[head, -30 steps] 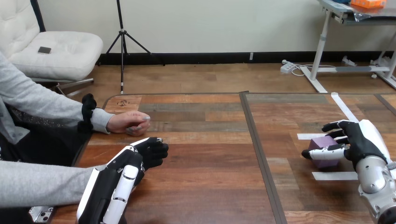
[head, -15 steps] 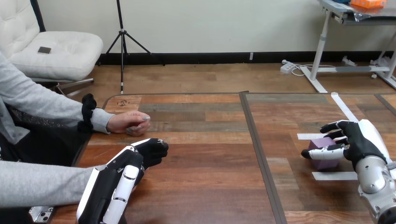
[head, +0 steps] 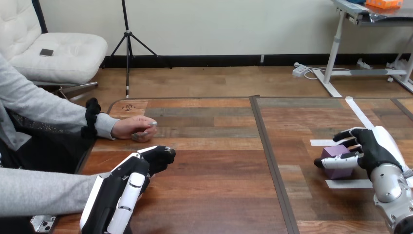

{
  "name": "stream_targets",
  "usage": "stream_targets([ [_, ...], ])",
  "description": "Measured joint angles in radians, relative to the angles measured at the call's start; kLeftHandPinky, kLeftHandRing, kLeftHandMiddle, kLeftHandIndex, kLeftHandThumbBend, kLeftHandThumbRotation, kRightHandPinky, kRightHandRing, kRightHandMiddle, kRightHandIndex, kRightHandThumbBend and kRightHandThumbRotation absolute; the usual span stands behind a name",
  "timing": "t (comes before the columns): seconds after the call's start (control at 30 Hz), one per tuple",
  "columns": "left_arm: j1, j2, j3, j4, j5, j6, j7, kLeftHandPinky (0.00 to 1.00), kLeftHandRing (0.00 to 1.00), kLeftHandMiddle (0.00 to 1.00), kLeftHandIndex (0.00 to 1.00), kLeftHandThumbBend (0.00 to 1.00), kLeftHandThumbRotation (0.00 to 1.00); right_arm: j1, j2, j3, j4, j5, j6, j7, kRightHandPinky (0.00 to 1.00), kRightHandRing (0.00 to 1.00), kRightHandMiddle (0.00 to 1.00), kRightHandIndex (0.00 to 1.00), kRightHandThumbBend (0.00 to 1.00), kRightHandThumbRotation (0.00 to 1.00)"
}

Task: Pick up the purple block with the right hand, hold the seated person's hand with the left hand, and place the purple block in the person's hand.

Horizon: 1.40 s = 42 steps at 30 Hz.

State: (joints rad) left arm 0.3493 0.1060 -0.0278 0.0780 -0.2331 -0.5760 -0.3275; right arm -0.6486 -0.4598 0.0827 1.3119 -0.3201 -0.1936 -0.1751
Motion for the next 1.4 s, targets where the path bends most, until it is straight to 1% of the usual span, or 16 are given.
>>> stream_targets([
  [0.2, 0.0, 0.0, 0.001, 0.0, 0.0, 0.001, 0.0, 0.8, 0.78, 0.74, 0.65, 0.48, 0.86, -0.001, 0.0, 0.004, 0.001, -0.006, 0.011, 0.002, 0.55, 0.63, 0.67, 0.68, 0.93, 0.0],
  [0.3, 0.0, 0.0, 0.001, 0.0, 0.0, 0.002, 0.0, 0.8, 0.79, 0.75, 0.64, 0.47, 0.86, -0.002, -0.001, 0.004, 0.001, -0.007, 0.013, 0.002, 0.53, 0.6, 0.65, 0.66, 0.93, 0.0],
  [0.57, -0.001, 0.0, 0.003, 0.0, 0.0, 0.002, -0.004, 0.78, 0.8, 0.74, 0.62, 0.42, 0.87, -0.002, 0.0, 0.01, 0.001, -0.016, 0.013, -0.006, 0.5, 0.56, 0.61, 0.62, 0.93, 0.0],
  [0.77, -0.003, 0.0, 0.003, 0.0, 0.0, 0.002, -0.006, 0.78, 0.8, 0.75, 0.62, 0.42, 0.87, -0.002, 0.0, 0.022, 0.001, -0.024, 0.016, -0.013, 0.47, 0.53, 0.58, 0.59, 0.92, 0.0],
  [0.93, -0.003, 0.0, 0.003, 0.0, 0.001, 0.002, -0.005, 0.77, 0.8, 0.75, 0.61, 0.42, 0.88, -0.002, 0.0, 0.024, 0.001, -0.026, 0.02, -0.014, 0.43, 0.51, 0.56, 0.58, 0.94, 0.0],
  [1.2, -0.004, 0.0, 0.004, 0.0, 0.001, 0.002, -0.007, 0.76, 0.8, 0.74, 0.6, 0.42, 0.88, -0.003, -0.001, 0.024, 0.001, -0.026, 0.021, -0.011, 0.41, 0.49, 0.55, 0.58, 0.98, 0.0],
  [1.4, -0.004, 0.001, 0.004, 0.0, 0.001, 0.002, -0.007, 0.76, 0.8, 0.75, 0.6, 0.42, 0.88, -0.004, -0.003, 0.024, 0.001, -0.026, 0.021, -0.002, 0.42, 0.5, 0.56, 0.57, 0.98, 0.0],
])
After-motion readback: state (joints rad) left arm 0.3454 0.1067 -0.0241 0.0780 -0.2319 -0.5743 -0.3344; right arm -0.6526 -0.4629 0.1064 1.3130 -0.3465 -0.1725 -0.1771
